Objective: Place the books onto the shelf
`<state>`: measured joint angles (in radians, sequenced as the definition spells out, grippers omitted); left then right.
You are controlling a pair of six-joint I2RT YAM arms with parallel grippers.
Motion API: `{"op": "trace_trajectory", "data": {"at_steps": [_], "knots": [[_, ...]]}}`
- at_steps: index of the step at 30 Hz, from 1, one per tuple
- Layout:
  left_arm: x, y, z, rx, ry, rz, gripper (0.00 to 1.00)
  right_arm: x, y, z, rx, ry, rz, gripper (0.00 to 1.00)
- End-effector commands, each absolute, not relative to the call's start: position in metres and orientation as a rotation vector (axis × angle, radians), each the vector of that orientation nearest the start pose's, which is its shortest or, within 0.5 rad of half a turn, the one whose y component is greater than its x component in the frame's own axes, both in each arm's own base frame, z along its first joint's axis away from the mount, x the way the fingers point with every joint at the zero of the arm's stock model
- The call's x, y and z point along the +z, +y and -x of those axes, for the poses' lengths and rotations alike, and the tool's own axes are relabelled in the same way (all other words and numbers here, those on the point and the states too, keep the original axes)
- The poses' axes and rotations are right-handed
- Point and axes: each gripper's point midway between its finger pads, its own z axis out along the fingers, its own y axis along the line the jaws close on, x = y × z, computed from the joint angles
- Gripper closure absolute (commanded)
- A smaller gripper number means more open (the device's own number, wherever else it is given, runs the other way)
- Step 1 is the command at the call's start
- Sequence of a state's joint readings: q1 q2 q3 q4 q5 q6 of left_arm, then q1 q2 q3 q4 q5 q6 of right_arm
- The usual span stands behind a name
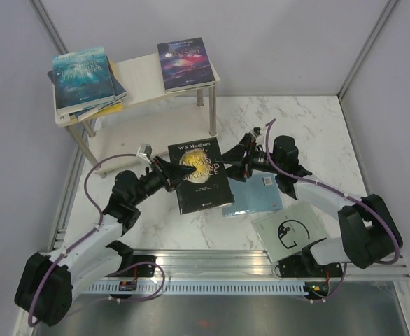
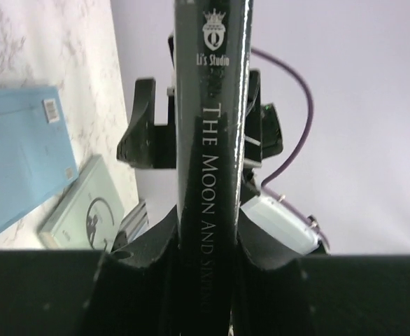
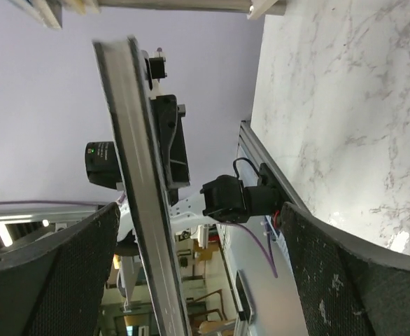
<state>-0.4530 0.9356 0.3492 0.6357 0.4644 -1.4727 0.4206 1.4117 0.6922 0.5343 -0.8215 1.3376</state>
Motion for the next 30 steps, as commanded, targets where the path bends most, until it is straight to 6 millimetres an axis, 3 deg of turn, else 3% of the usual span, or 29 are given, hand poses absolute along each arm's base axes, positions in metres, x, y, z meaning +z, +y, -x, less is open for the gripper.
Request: {"op": "trace_trajectory", "data": {"at_steps": [1,4,11,12,15,18,22,25,28,30], "knots": [[0.3,-0.217,-0.246,-1.718,1.595,0.547,0.98,0.247,0.291,-0.25,1.883,2.124,-0.139,0.02],[0.313,-0.207,-0.248,-1.702,1.538,0.586,0.98,0.249,0.29,-0.234,1.881,2.135,-0.123,0.02],[0.32,-0.198,-0.253,-1.644,1.51,0.617,0.98,0.269,0.289,-0.212,1.928,2.083,-0.124,0.03],[0.321,-0.196,-0.255,-1.633,1.502,0.631,0.98,0.272,0.289,-0.21,1.931,2.075,-0.12,0.15],[0.324,-0.194,-0.257,-1.622,1.492,0.643,0.98,0.282,0.293,-0.207,1.941,2.057,-0.105,0.27],[0.326,-0.193,-0.26,-1.613,1.485,0.652,0.98,0.293,0.305,-0.198,1.991,2.05,-0.058,0.35],[0.328,-0.191,-0.263,-1.604,1.472,0.668,0.98,0.295,0.318,-0.194,1.999,2.064,-0.026,0.37],[0.329,-0.19,-0.263,-1.597,1.468,0.669,0.98,0.301,0.322,-0.194,2.004,2.05,-0.027,0.48],[0.323,-0.189,-0.262,-1.586,1.487,0.674,0.98,0.31,0.323,-0.197,2.002,2.027,-0.023,0.63],[0.317,-0.19,-0.26,-1.588,1.506,0.682,0.98,0.318,0.324,-0.199,1.992,2.014,-0.012,0.79]]}}
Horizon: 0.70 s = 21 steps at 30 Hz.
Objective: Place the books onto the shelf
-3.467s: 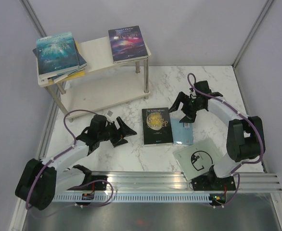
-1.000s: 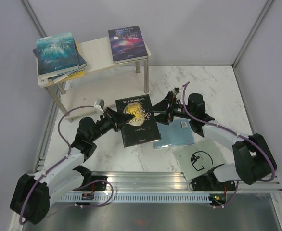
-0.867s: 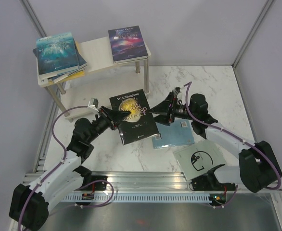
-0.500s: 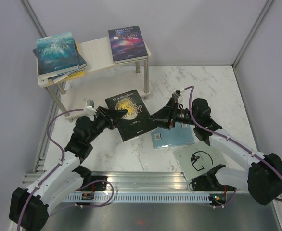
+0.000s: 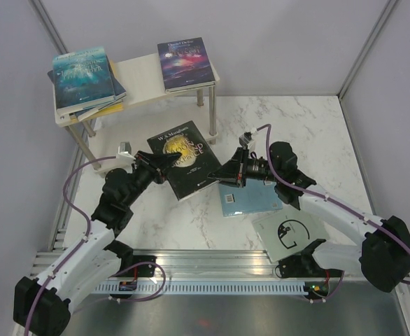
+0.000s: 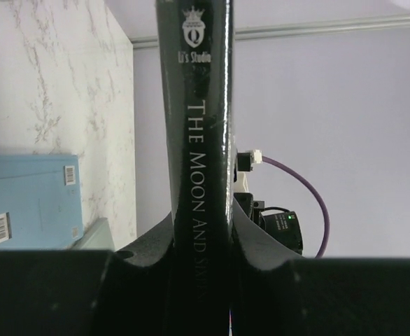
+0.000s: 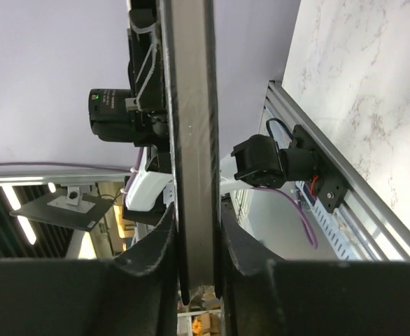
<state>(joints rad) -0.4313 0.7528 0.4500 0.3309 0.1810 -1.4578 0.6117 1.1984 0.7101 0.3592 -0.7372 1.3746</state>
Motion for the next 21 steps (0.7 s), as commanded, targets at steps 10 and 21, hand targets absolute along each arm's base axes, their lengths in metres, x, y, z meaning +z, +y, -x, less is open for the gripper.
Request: {"op": "trace_trajectory", "data": {"at_steps": [10,21], "knots": [[0.305,-0.199,-0.241,-1.473,1.748,0.517,0.18,0.386,0.328,-0.217,1.894,1.924,0.059,1.0],[0.307,-0.163,-0.197,-1.334,1.769,0.443,0.0,0.483,0.32,-0.233,1.918,1.737,0.063,1.0]]}}
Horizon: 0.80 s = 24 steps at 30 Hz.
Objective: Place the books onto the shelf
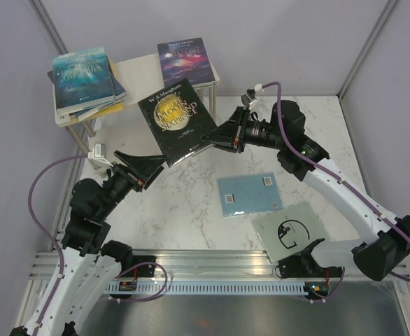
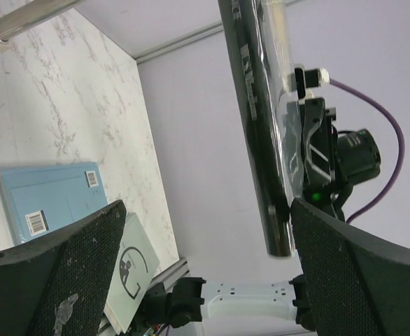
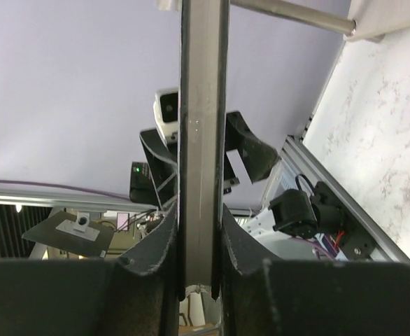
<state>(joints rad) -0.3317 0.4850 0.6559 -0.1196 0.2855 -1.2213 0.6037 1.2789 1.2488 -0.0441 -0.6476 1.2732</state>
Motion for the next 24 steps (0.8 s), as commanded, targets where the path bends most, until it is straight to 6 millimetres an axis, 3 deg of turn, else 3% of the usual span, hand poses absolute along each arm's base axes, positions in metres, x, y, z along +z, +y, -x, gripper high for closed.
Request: {"op": "trace_trajectory", "data": {"at_steps": [1,3,5,11,12,13,15,19,24], "knots": [[0.306,-0.163,-0.195,-1.338,1.771,0.44,0.0,0.488,0.319,-0.236,1.918,1.726,0.057,1.0],[0.302,-0.164,-0.194,-1.334,1.782,0.432,0.0,0.504,0.314,-0.246,1.913,1.688,0.039,1.0],[0.303,-0.164,-0.194,-1.332,1.786,0.422,0.0,0.506,0.314,-0.264,1.898,1.686,0.015,1.0],[0.31,-0.164,-0.191,-1.325,1.782,0.393,0.0,0.522,0.304,-0.341,1.847,1.641,-0.076,1.0],[0.311,-0.164,-0.191,-1.322,1.782,0.389,0.0,0.539,0.301,-0.346,1.846,1.597,-0.056,1.0],[0.312,-0.163,-0.191,-1.321,1.782,0.39,0.0,0.526,0.31,-0.367,1.847,1.631,-0.083,1.0],[0.314,-0.163,-0.191,-1.317,1.775,0.385,0.0,0.523,0.318,-0.391,1.851,1.641,-0.097,1.0],[0.318,-0.163,-0.195,-1.299,1.777,0.371,0.0,0.514,0.331,-0.424,1.847,1.655,-0.125,1.0],[0.326,-0.166,-0.201,-1.284,1.784,0.34,0.0,0.483,0.337,-0.458,1.814,1.704,-0.218,1.0]]}}
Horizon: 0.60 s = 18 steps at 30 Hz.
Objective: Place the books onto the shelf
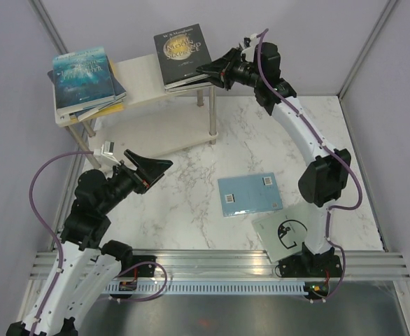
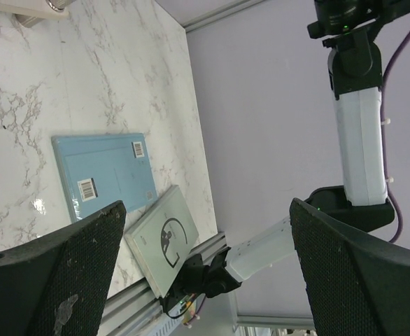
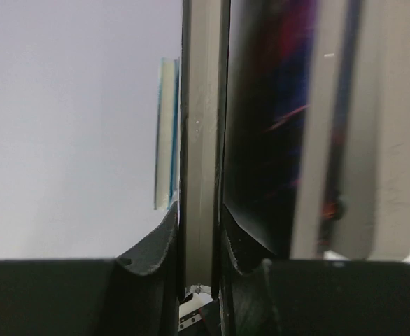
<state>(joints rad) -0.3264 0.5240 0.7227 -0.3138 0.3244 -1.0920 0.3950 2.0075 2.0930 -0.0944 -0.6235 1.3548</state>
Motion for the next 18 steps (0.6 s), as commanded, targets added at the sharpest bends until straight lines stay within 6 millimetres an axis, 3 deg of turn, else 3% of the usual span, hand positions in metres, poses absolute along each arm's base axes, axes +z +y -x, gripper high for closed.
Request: {"op": "trace_trajectory", "data": {"at_steps": [1,3,4,6,7,9,11,12,18], "knots": [[0.324,-0.166,-0.203,-1.279,1.792,0.344,0.0,0.478,0.337,-0.461,1.809,1.711,-0.226,1.0],[0.325,-0.166,-0.205,-1.274,1.79,0.339,0.0,0.466,0.34,-0.468,1.811,1.737,-0.238,1.0],[0.325,-0.167,-0.206,-1.275,1.795,0.342,0.0,0.463,0.341,-0.468,1.81,1.747,-0.237,0.93],[0.324,-0.168,-0.208,-1.275,1.797,0.337,0.0,0.458,0.341,-0.468,1.809,1.762,-0.241,0.75],[0.324,-0.169,-0.208,-1.277,1.8,0.338,0.0,0.456,0.34,-0.468,1.802,1.765,-0.237,0.56],[0.323,-0.169,-0.211,-1.274,1.8,0.339,0.0,0.449,0.336,-0.466,1.79,1.784,-0.25,0.38],[0.32,-0.171,-0.213,-1.277,1.813,0.34,0.0,0.438,0.33,-0.463,1.772,1.813,-0.268,0.32],[0.319,-0.171,-0.214,-1.279,1.817,0.342,0.0,0.434,0.328,-0.462,1.768,1.823,-0.273,0.19],[0.313,-0.176,-0.22,-1.288,1.839,0.347,0.0,0.396,0.312,-0.451,1.733,1.918,-0.307,0.02]]}}
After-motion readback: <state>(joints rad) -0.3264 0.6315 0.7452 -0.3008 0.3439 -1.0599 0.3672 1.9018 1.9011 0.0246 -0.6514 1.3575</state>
